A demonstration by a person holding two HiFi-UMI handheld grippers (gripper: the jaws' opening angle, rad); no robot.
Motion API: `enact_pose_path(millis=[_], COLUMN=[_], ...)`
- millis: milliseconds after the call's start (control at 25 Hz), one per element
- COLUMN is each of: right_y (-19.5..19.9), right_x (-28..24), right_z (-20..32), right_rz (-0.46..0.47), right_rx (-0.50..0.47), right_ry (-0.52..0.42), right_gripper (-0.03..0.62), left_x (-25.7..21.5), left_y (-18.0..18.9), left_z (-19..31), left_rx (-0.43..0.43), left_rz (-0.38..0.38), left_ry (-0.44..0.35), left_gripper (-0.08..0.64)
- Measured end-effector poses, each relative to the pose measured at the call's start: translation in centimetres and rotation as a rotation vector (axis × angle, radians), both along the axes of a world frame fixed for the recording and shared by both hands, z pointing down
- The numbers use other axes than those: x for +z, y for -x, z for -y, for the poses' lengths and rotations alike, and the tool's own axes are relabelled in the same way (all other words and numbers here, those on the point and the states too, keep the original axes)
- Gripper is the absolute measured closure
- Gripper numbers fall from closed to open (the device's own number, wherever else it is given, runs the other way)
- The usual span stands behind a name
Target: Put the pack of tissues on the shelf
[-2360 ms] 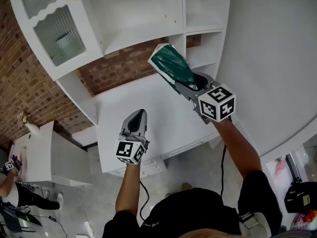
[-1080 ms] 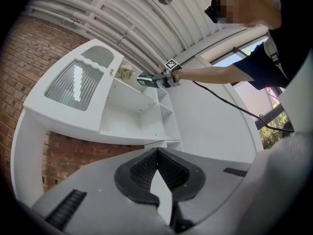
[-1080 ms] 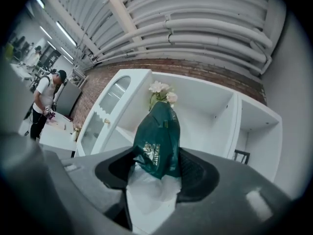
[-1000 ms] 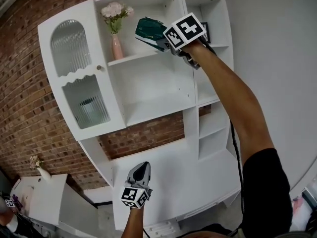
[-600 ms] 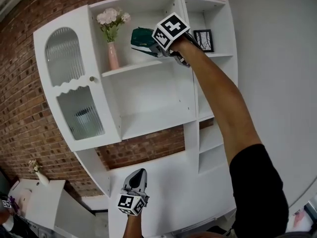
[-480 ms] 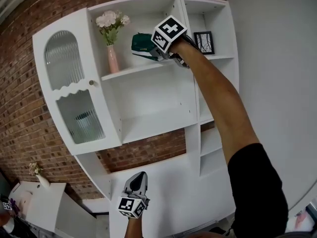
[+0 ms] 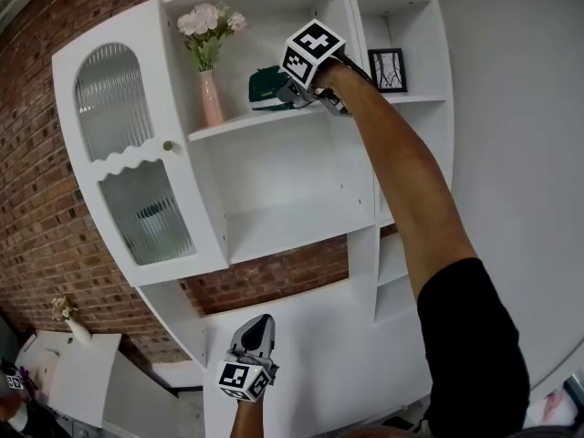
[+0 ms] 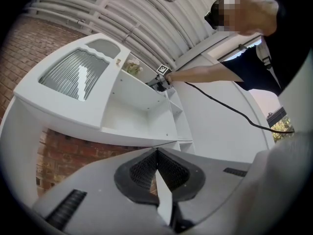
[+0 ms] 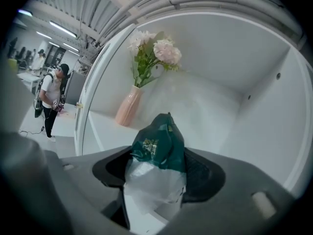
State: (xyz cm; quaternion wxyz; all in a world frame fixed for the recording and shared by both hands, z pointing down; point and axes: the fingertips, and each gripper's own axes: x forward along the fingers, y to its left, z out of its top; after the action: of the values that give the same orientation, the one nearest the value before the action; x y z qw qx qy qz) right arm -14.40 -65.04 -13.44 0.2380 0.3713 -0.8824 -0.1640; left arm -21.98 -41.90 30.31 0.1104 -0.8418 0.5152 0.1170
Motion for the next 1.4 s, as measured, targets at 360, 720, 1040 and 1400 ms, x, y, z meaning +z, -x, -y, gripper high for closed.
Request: enact_pose_path(millis=[360,720,1040,1400], right_y=[-1.3,-3.9,-6.1,-7.5], right_x=[-2.6,-2.4,7.6,23.0], right_z=[-2.2,-9.3,-15.6,-20.0], right_rz=[0.229,0.401,0.458,0.514], right_rx=[-0.111,-0.219,-0.282,-0.280], right_ry=[-0.143,-0.378,-0.401,-0.344], right_gripper=[0.236,0.345,0.518,0.588], left_x=[0.6,-2.5,-7.6,-8.4], left_y=[-0.3,-2.6,-3.8,-5.2], left_z=[0.0,-0.1,-1.4,-2.6], left_rx=[0.030,0.107,0.149,0.181], left_rz=[-0.004,-0.014,-0.020,0.001], left_ry=[0.012,-0.031,-0.113,-0.128], left_gripper=[0.563,0.563,0.563,0.563])
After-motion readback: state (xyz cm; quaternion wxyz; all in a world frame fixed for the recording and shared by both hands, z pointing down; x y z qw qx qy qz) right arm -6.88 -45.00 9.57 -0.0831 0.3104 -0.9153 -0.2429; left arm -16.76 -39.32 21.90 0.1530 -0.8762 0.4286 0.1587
